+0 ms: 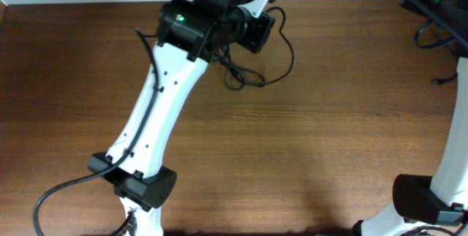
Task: Untangle cables
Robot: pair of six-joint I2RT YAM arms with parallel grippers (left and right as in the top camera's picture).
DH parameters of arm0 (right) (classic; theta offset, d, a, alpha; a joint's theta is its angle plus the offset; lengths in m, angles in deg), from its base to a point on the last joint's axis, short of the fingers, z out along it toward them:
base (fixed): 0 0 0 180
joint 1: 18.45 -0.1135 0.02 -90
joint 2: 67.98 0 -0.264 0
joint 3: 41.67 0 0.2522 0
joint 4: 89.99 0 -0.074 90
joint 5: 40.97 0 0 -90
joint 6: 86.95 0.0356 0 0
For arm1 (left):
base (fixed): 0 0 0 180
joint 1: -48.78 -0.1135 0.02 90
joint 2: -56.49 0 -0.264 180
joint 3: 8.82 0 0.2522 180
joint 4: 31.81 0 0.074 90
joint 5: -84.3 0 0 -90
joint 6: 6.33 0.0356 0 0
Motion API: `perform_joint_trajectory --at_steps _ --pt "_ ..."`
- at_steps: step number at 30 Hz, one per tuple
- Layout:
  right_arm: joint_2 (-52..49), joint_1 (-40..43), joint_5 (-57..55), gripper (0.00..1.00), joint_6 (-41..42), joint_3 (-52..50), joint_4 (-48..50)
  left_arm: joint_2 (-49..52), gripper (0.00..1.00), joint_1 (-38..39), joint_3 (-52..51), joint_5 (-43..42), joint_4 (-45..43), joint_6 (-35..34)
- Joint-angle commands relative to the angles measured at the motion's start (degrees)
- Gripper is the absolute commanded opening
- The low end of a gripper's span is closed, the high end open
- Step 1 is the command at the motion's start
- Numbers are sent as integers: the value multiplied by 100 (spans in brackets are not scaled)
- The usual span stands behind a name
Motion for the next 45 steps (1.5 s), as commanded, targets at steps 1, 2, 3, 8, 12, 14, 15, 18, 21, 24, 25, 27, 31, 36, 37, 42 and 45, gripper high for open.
perform_joint_trajectory --at_steps 1,2,3,8,12,14,15,18,21,24,25,27,31,36,37,42,45 --pt "11 -17 -66 9 -90 13 -2 101 0 164 -240 -125 -166 94" --pt "7 -15 -66 12 -90 13 -7 162 0 223 -284 -127 -177 94" --pt "4 -15 -63 14 -118 13 -13 229 0 269 -297 -125 -177 94" --pt "-2 -15 -66 65 -131 11 -50 623 99 457 -352 -98 -369 98" --pt "-4 -17 -17 81 -315 13 -111 629 99 398 -181 -96 -791 234" --pt "-28 -42 -7 81 -385 11 -157 627 99 315 168 -92 -800 234" --pt "-59 -66 -2 80 -385 11 -177 627 99 245 487 -33 -756 227" --pt "-214 -221 -4 80 -389 11 -221 627 99 68 1342 264 -573 225" --pt "-411 -442 -7 79 -535 11 -236 627 99 -92 2376 723 -284 225" --pt "-575 -669 -28 79 -584 11 -223 627 99 -138 2999 699 79 251" --pt "-623 -750 -28 79 -595 11 -214 627 99 -138 3099 706 258 251" --pt "-662 -846 -20 78 -640 11 -205 627 99 -140 3110 907 461 345" --pt "-728 -1237 367 79 -1467 11 -114 577 99 -186 3167 2140 501 374" --pt "-1132 -1902 1228 79 -3845 11 168 188 99 -385 3606 3042 470 374" --pt "-1292 -1996 1473 79 -4317 11 225 68 99 -448 3676 3176 507 372" --pt "-2304 -2245 1569 81 -4286 11 1029 -566 99 -824 3744 3226 940 374" --pt "-2975 -2420 2035 80 -4417 11 1309 -804 99 -1003 3744 3182 1198 308"
